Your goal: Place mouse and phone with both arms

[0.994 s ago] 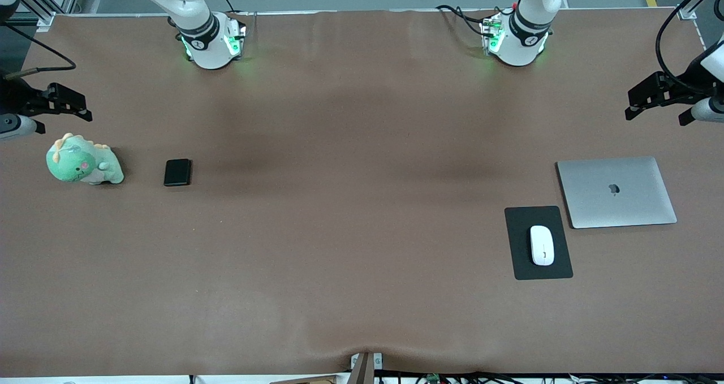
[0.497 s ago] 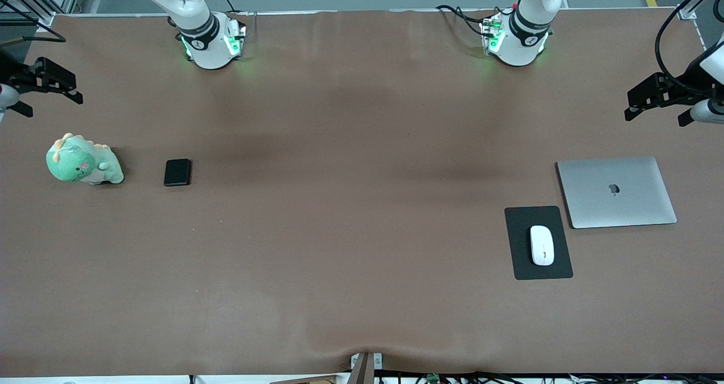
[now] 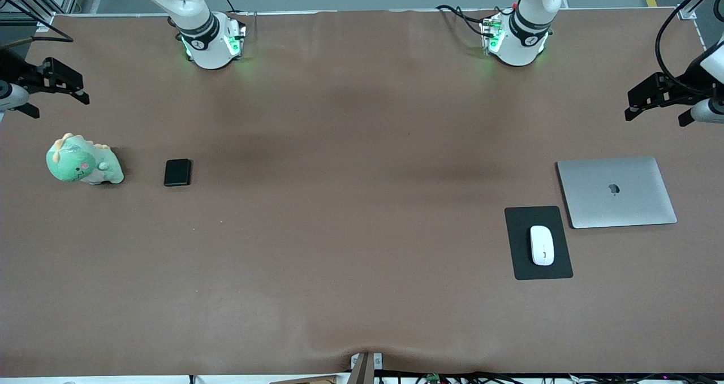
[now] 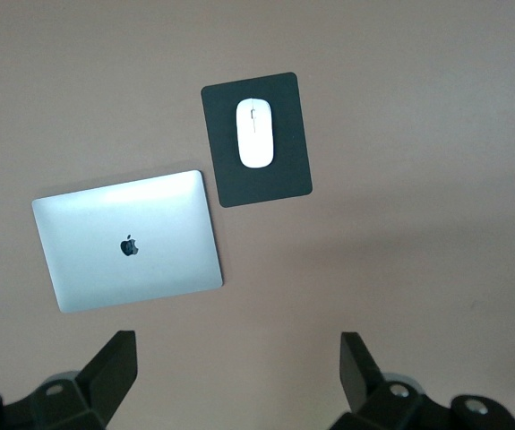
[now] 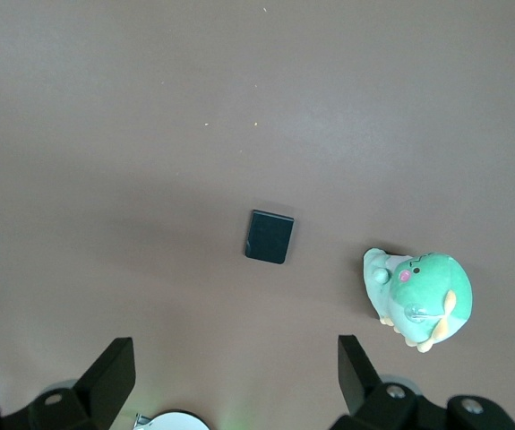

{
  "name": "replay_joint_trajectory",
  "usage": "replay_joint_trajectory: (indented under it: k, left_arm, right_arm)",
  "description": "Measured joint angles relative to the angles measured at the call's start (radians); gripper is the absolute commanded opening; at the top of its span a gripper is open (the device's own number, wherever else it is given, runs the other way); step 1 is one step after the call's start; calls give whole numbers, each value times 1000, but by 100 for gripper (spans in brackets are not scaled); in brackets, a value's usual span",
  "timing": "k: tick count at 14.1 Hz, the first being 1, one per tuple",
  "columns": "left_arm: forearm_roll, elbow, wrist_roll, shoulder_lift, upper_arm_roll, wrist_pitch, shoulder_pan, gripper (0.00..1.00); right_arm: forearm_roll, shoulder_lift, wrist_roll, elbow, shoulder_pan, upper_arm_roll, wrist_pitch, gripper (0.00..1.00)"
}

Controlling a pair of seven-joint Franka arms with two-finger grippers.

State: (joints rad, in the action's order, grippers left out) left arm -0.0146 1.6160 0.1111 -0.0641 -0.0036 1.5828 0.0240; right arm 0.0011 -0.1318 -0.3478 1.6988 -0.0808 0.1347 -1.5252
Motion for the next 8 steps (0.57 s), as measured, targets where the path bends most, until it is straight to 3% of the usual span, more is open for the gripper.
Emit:
replay_joint_trajectory:
  k: [8]
  left_arm:
    - [0,-1,0,1,0,0,0,100]
  right_arm:
    - [0,24,6,-42,-14,1,13,100]
